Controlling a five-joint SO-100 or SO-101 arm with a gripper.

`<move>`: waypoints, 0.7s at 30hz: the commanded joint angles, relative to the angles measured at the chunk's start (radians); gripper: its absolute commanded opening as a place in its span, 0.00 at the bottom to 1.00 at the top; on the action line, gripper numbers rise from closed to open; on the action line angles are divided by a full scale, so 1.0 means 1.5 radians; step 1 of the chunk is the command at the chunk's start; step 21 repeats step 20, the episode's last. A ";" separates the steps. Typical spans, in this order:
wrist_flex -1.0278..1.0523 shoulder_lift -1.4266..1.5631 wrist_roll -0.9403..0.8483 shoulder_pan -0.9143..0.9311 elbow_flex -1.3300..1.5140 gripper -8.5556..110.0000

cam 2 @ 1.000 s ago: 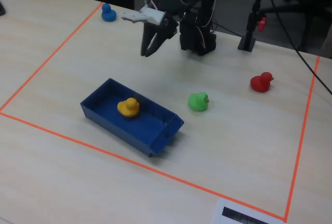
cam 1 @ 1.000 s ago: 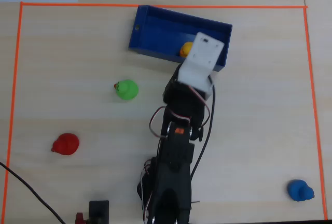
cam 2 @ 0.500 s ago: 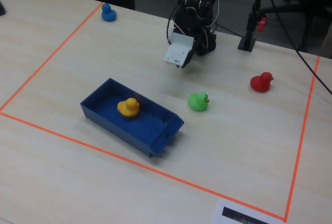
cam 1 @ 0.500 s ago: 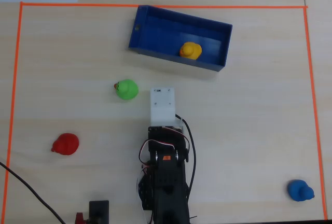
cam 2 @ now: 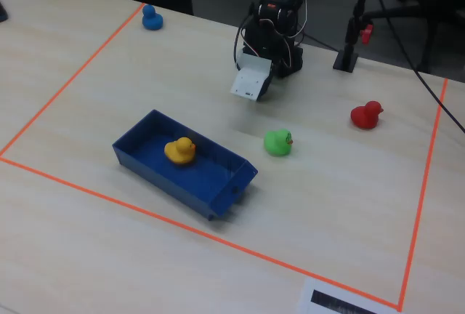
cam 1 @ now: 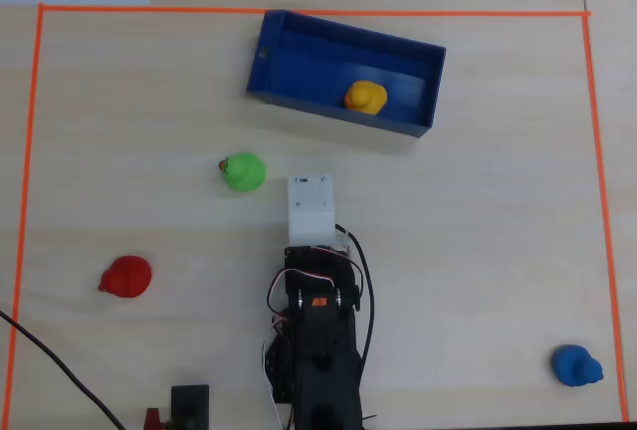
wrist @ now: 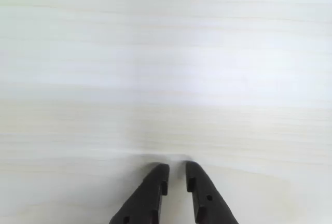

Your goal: Grasp yellow duck and put it into box.

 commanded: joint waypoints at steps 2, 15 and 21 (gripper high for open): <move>0.010 0.000 0.005 0.000 -0.001 0.08; 0.010 0.000 0.005 0.000 -0.001 0.09; 0.010 0.000 0.005 0.000 -0.001 0.09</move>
